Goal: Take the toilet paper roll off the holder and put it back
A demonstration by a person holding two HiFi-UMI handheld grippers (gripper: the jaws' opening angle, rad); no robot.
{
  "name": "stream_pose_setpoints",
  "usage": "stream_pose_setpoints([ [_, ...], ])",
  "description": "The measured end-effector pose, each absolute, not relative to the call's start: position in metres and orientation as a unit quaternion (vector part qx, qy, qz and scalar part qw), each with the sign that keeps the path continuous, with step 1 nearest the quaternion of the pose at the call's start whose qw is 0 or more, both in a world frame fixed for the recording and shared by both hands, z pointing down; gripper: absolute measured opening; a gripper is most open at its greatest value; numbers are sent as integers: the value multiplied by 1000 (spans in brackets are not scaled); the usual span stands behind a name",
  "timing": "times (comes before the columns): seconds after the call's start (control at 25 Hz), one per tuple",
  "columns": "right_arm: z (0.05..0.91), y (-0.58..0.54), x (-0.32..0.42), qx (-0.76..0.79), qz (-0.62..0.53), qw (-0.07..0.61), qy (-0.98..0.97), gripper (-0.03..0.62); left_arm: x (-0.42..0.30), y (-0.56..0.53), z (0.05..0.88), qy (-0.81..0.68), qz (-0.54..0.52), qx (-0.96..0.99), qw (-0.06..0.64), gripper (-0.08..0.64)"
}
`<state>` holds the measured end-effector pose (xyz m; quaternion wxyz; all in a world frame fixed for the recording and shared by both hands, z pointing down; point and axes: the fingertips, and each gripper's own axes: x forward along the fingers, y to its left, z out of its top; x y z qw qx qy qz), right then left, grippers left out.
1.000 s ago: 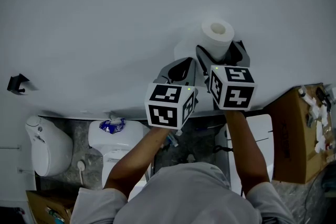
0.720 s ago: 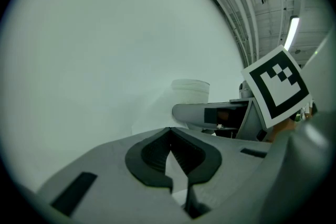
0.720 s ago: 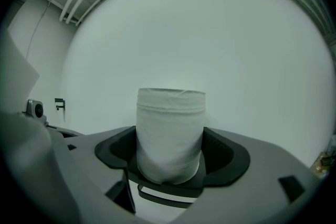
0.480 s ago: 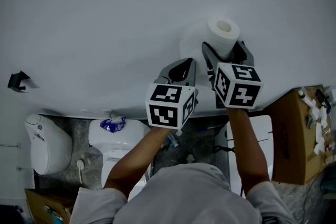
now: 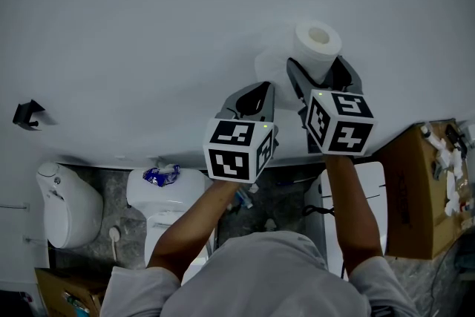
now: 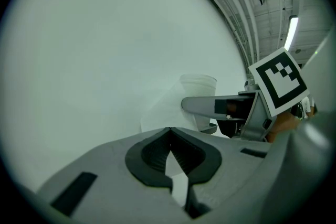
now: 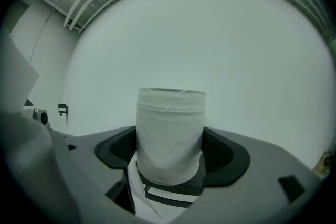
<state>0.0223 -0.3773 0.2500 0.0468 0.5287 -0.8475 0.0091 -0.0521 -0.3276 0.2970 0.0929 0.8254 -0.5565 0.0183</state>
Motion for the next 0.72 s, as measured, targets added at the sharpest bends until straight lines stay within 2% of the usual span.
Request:
stream_pose_setpoints([
  [0.72, 251, -320, 28, 535, -1, 37, -844, 383, -51, -283, 294, -543, 17, 835, 87, 5],
])
